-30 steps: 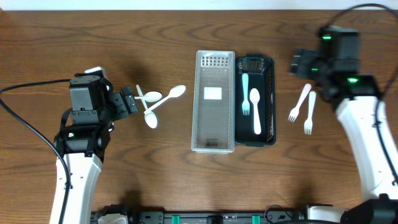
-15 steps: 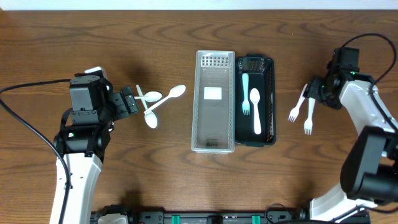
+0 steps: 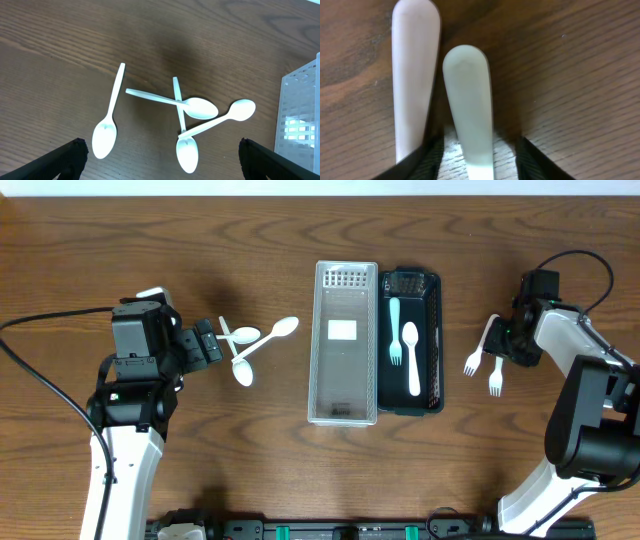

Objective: Pack container
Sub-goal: 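Return the right gripper and grasp a white fork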

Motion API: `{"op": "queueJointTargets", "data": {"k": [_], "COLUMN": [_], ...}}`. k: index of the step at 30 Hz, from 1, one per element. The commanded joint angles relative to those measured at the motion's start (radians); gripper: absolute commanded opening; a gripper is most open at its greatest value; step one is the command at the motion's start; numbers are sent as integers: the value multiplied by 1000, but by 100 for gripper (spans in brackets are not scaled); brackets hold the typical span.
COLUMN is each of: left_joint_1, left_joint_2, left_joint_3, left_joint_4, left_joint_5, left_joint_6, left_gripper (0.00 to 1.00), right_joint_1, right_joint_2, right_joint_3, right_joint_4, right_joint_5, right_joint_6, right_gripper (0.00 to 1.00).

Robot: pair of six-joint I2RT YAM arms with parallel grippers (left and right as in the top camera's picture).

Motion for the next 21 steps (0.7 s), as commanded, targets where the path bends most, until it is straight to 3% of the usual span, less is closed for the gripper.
{"op": "queueJointTargets", "data": {"k": [1,4,6,9,17,21], "left_joint_1": [-4,-4,-4,-4,-4,-4], "left_joint_2": [4,4,4,4,4,4], "left_joint_3": [17,17,17,17,17,17], "left_joint_4": [-2,-2,-2,-2,-2,-2], "left_joint_5": [-2,-1,-1,-1,-1,-1], "left_joint_6": [17,16,16,16,17,17], "left_gripper": [98,98,98,98,98,98], "right_joint_1": [1,1,1,2,21,94], "right_joint_2": [13,13,13,-11,-314,-516], "right_joint_3": [-46,-63,-63,-62,-42,-42], "right_joint_4": [20,23,15,3,-43,-4], "right_joint_5": [-2,-2,-2,-6,-89,-117], "right_joint_6": [-1,-1,-1,-1,29,29], "right_gripper": [39,26,11,3,1,6]}}
